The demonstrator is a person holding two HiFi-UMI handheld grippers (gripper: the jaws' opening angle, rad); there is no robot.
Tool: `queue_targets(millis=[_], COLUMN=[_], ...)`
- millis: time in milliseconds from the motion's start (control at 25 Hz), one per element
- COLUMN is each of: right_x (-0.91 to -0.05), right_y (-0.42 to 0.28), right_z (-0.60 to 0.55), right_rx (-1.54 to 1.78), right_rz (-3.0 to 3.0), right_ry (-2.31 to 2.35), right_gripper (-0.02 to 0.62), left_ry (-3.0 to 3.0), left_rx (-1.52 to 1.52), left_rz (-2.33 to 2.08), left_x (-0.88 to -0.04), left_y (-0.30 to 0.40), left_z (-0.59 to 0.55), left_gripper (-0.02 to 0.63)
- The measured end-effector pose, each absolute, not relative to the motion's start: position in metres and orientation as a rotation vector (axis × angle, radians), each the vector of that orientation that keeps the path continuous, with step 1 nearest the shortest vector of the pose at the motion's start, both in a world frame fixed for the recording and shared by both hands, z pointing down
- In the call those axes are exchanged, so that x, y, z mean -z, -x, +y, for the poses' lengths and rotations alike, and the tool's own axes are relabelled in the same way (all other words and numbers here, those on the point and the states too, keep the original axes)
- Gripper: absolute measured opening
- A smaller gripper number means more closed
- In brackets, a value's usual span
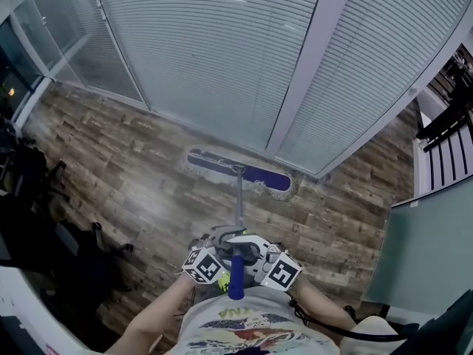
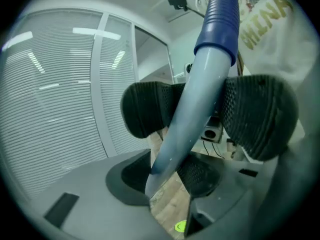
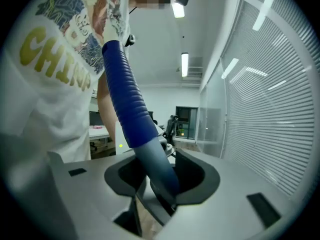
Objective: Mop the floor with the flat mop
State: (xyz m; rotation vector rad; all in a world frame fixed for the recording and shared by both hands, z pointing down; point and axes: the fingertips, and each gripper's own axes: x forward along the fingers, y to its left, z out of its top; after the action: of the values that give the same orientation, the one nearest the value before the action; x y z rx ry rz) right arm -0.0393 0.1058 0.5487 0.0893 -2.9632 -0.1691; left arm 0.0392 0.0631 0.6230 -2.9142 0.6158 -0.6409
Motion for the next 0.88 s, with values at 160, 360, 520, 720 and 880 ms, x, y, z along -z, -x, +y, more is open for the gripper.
queue_targets(millis=[160,360,520,720,880], right_x=[-0.538,-0.515,-0.507,-0.515,-0.514], right_y=[0.026,0.018,0.021,0.023,0.023], right_z=[0.020,-0.042,-0.054,-0.030,-0.004], right_rx=[0.161,0.175,0.160,0.137,0.105], right_rz=[-3.005,-3.086,-3.091,-3.041,-3.059], right_ry=[-0.201,-0.243,-0.242,-0.292,-0.331], right_gripper=[0.156,0.156,0.156,0.158,0.158], left_ry=[2.888,2.902,2.900,2.891,2.897], left_rx=[0.636,0.612,0.647,0.677,0.666], left_rz=[0.694,0.733,0.700,0.687,0.700], left_x=[-0.613,-0.601,-0.595,-0.600,-0.601], left_y=[-0.051,-0.063,-0.062,-0.059,-0.058], left_z=[-0.022,-0.089,-0.098,-0.074,-0.048], left_gripper=[0.133,0.132,0.129,0.121,0.114])
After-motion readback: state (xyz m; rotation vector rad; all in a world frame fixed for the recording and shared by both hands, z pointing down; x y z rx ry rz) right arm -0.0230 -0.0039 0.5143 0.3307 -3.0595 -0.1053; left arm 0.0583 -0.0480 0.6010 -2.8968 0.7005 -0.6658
